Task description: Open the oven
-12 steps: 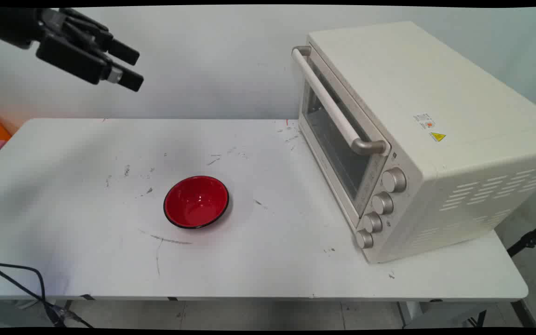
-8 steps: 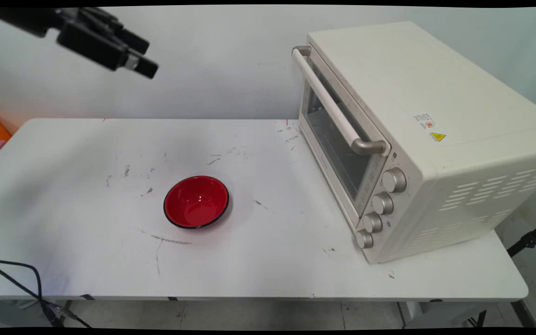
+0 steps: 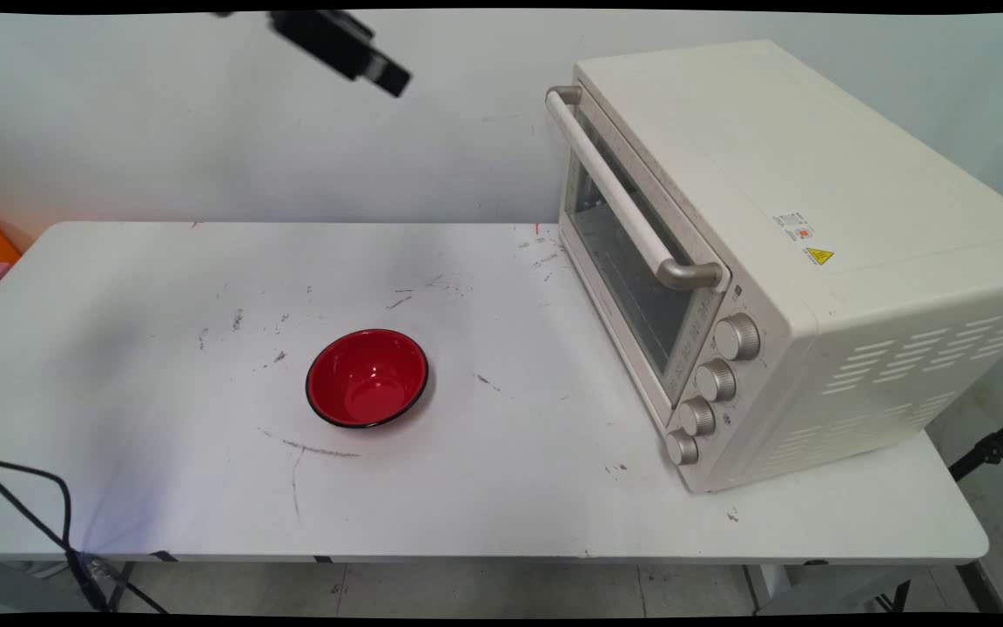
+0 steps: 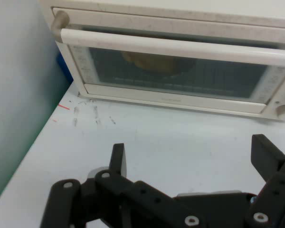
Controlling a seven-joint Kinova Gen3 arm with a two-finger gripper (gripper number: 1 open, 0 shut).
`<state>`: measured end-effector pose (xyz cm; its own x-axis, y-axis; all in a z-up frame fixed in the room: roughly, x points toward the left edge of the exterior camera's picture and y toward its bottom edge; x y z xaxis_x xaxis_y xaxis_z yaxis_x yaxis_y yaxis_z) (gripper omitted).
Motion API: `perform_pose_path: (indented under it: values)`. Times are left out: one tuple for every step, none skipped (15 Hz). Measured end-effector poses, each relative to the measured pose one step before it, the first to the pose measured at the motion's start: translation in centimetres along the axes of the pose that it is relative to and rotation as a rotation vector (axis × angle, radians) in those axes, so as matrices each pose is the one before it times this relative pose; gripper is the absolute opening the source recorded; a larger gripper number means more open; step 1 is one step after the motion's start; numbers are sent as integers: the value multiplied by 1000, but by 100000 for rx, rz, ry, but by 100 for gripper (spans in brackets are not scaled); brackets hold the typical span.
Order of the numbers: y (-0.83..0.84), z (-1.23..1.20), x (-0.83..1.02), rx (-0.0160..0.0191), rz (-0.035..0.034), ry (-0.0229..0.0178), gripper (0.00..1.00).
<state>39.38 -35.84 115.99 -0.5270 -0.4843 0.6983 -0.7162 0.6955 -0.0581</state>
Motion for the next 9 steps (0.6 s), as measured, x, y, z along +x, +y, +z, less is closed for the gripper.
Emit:
perform_pose_path:
  values:
    - [-58,771,783,599,441,-695,100]
    - [-90,1226,1188,854,703,-1189,100]
    - [-46,988,920,404,590,-840,100]
    - [-72,1158,1068,278,817,-842,100]
    - [-53,654,589,95,469,-476,100]
    - [-69,976,861,4,800,-703,100]
    - [-85,1130,955,-178,986,-850,100]
    - [-47,1146,902,-480,1082,-939,100]
    - [-43,949,732,-528,884,-816,100]
